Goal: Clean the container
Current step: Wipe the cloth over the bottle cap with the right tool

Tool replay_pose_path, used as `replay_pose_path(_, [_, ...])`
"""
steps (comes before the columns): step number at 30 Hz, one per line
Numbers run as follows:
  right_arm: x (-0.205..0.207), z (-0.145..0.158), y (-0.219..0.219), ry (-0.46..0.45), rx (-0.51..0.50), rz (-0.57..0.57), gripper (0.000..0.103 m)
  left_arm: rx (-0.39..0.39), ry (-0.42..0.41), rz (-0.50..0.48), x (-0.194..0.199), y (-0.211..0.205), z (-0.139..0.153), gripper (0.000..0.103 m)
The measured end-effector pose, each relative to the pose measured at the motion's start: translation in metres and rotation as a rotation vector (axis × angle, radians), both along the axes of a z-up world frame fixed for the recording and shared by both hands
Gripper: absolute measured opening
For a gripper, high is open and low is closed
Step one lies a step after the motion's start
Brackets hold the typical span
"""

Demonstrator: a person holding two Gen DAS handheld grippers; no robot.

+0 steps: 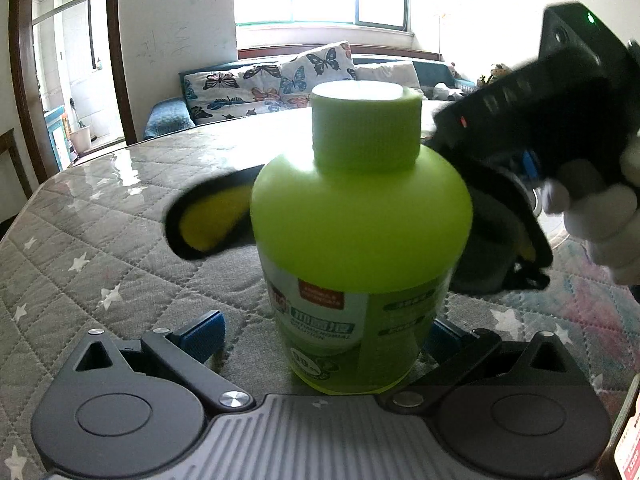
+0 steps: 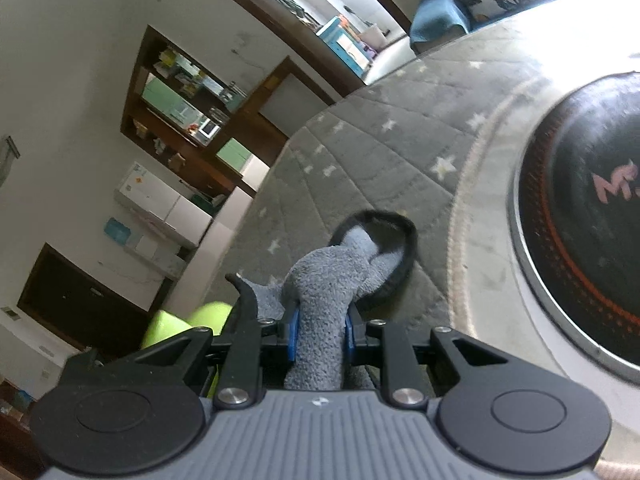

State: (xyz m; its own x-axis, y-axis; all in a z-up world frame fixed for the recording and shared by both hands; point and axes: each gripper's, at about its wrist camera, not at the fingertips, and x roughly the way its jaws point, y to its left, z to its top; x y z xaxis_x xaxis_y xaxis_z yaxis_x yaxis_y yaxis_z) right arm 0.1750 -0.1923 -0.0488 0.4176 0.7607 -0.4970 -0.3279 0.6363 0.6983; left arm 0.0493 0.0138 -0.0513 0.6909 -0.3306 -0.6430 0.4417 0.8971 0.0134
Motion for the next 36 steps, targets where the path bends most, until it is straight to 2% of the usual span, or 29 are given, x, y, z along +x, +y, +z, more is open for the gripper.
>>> replay_pose_path(7, [-0.015,-0.009,-0.011,0.014,-0.033,-0.007,0.020,-0.001,0.000,0.000,0.001,0.004,0.000,0.103])
replay_pose_path(12, [-0.030,0.005,-0.018,-0.023,0.004,-0.013,0.020,0.000,0.000,0.000,-0.001,0.004,0.000,0.103])
replay_pose_path(21, [-0.050,0.063,-0.009,-0.208,0.044,0.021,0.020,0.000,0.000,0.000,0.000,0.005,0.001,0.103])
replay_pose_path(25, [-0.058,0.081,0.015,-0.311,-0.020,0.069,0.020,-0.001,0.000,0.000,0.000,0.005,0.001,0.103])
replay_pose_path(29, [-0.064,0.093,0.043,-0.416,-0.150,0.077,0.020,-0.001,0.000,0.000,0.000,0.004,0.001,0.103])
replay_pose_path(36, [-0.047,0.085,0.051,-0.359,-0.157,0.047,0.020,-0.001,0.000,0.000,0.001,0.004,0.001,0.103])
